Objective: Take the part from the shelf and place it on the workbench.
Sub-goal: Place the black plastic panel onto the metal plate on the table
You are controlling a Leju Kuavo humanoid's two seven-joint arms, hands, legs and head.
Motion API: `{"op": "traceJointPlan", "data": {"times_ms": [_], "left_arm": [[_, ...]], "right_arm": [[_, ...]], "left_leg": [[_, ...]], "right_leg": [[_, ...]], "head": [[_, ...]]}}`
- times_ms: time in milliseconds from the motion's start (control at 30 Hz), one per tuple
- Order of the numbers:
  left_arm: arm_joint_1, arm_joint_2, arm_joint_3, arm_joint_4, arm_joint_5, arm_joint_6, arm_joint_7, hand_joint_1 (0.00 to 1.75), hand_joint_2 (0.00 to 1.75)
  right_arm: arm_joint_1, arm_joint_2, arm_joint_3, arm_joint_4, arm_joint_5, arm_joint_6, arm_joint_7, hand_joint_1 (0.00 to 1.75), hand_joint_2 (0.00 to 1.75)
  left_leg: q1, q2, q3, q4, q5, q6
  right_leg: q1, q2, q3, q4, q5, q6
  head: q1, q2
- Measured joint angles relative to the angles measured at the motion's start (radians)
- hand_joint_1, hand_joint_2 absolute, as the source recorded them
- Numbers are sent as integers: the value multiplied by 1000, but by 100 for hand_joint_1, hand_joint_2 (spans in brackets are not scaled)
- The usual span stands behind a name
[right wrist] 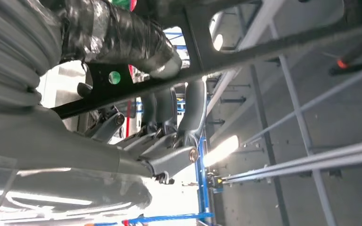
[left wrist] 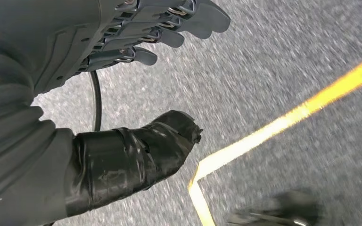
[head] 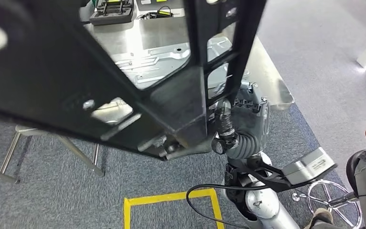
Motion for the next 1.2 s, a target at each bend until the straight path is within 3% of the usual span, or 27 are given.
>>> {"op": "traceJointPlan", "data": {"times_ms": [100, 133, 167, 233, 267, 333, 367, 400, 467, 500, 533, 600, 633, 667, 700, 767, 833, 867, 933, 967, 1000, 1033, 1133, 1167, 1200], "left_arm": [[7, 1, 2, 0, 2, 2, -1, 0, 175], [8, 2, 3, 0, 2, 2, -1, 0, 175], [9, 2, 4, 1, 3, 3, -1, 0, 175], [10, 1, 4, 1, 2, 4, -4, 0, 175], [10, 1, 4, 1, 2, 4, -5, 0, 175], [10, 1, 4, 1, 2, 4, -5, 0, 175], [10, 2, 5, 1, 3, 3, -6, 0, 175], [10, 3, 5, 1, 3, 2, -6, 0, 175], [11, 6, 5, 1, 4, -1, -6, 0, 175], [11, 7, 5, 1, 5, -3, -6, 0, 175], [11, 7, 6, 1, 6, -4, -6, 0, 175], [10, 7, 7, 1, 9, -7, -5, 0, 175], [10, 7, 8, 1, 10, -8, -4, 0, 175], [8, 7, 9, 2, 10, -10, -2, 0, 175], [7, 7, 9, 2, 10, -10, -1, 0, 175], [4, 8, 10, 2, 10, -10, -1, 0, 175], [3, 7, 13, 2, 10, -9, -2, 0, 175], [3, 7, 14, 2, 10, -9, -3, 0, 175], [7, 6, 16, 2, 10, -9, -4, 0, 175], [8, 6, 17, 2, 10, -8, -5, 0, 175], [9, 6, 18, 2, 11, -7, -7, 0, 175], [10, 7, 19, 2, 12, -5, -10, 0, 175], [15, 11, 20, 2, 12, 3, -19, 0, 175], [16, 12, 21, 2, 11, 6, -19, 0, 175], [16, 13, 21, 2, 11, 9, -19, 0, 175]], "right_arm": [[-2, -2, 0, 17, 31, 7, 30, 175, 175], [-3, -3, 0, 23, 36, 9, 39, 175, 175], [-4, -5, 0, 29, 38, 10, 46, 175, 175], [-5, -11, 0, 37, 40, 12, 53, 175, 175], [-6, -14, 0, 40, 40, 12, 54, 175, 175], [-5, -20, 0, 47, 40, 12, 56, 175, 175], [-4, -22, 0, 51, 42, 12, 58, 175, 175], [-1, -25, 0, 54, 45, 12, 61, 175, 175], [3, -29, 0, 61, 53, 11, 67, 175, 175], [4, -31, 0, 63, 57, 10, 70, 175, 175], [6, -32, 0, 66, 61, 9, 73, 175, 175], [14, -34, 0, 70, 79, 3, 83, 175, 175], [18, -35, 0, 71, 89, 0, 91, 175, 175], [21, -35, 0, 71, 98, -2, 98, 175, 175], [23, -35, 0, 69, 105, -4, 103, 175, 175], [24, -35, 0, 65, 110, -6, 110, 175, 175], [25, -35, 0, 62, 110, -7, 112, 175, 175], [28, -35, 0, 62, 111, -7, 114, 175, 175], [35, -35, 0, 61, 111, -7, 119, 175, 175], [38, -35, 0, 62, 112, -5, 121, 175, 175], [40, -35, 0, 62, 113, -4, 122, 175, 175], [41, -35, 0, 62, 114, -2, 123, 175, 175], [40, -35, 0, 64, 121, 1, 125, 175, 175], [40, -36, 0, 66, 124, 2, 127, 175, 175], [40, -36, 0, 66, 125, 3, 128, 175, 175]], "left_leg": [[-5, 1, 21, -157, 161, 11], [-8, 1, 28, -183, 196, 16], [-10, 1, 35, -194, 204, 22], [-8, 0, 59, -207, 192, 36], [-7, -1, 73, -214, 186, 44], [-6, -1, 103, -219, 167, 53], [-7, -1, 118, -220, 153, 56], [-7, -1, 133, -220, 138, 57], [-7, -4, 173, -220, 106, 56], [-7, -5, 196, -220, 89, 55], [-7, -7, 216, -220, 70, 53], [-8, -10, 252, -215, 33, 45], [-8, -12, 262, -214, 15, 39], [-8, -13, 275, -209, 6, 32], [-6, -14, 279, -203, 3, 26], [-4, -12, 262, -146, 20, 16], [-1, -8, 191, -36, 30, 9], [0, -6, 147, 19, 14, 6], [2, -5, 72, 76, -58, 2], [2, -5, 49, 69, -90, 1], [2, -5, 36, 40, -98, 3], [1, -4, 30, -7, -70, 6], [-8, -6, 24, -157, 155, 19], [-11, -7, 23, -175, 198, 22], [-12, -9, 23, -176, 205, 26]], "right_leg": [[1, 3, 42, -3, -44, 12], [2, 4, 52, -9, -55, 19], [3, 4, 62, -8, -57, 25], [3, 2, 60, 20, -37, 36], [3, 0, 41, 65, -18, 40], [1, -3, -36, 178, -14, 47], [0, -3, -82, 227, -40, 49], [-1, -3, -123, 260, -84, 51], [-4, -4, -180, 261, -169, 56], [-6, -4, -195, 233, -174, 58], [-8, -4, -204, 188, -130, 57], [-5, -7, -217, 82, 43, 49], [-2, -8, -217, 48, 115, 43], [2, -8, -214, 30, 149, 35], [4, -8, -203, 30, 148, 26], [3, -6, -180, 25, 132, 8], [1, -7, -154, 22, 112, -5], [1, -6, -140, 22, 100, -10], [1, -4, -110, 22, 74, -12], [1, -2, -91, 22, 59, -11], [1, 0, -69, 22, 44, -10], [1, 1, -47, 22, 28, -8], [4, 6, -10, 28, -17, 5], [4, 9, -6, 28, -29, 11], [5, 12, -2, 26, -39, 16]], "head": [[0, 1], [1, 1], [1, 1], [4, 1], [7, 1], [13, 1], [15, 1], [17, 1], [20, 1], [23, 1], [26, 1], [32, 1], [34, 1], [34, 1], [34, 1], [35, 1], [36, 1], [36, 1], [36, 1], [36, 1], [36, 1], [36, 1], [37, 1], [38, 1], [39, 1]]}}
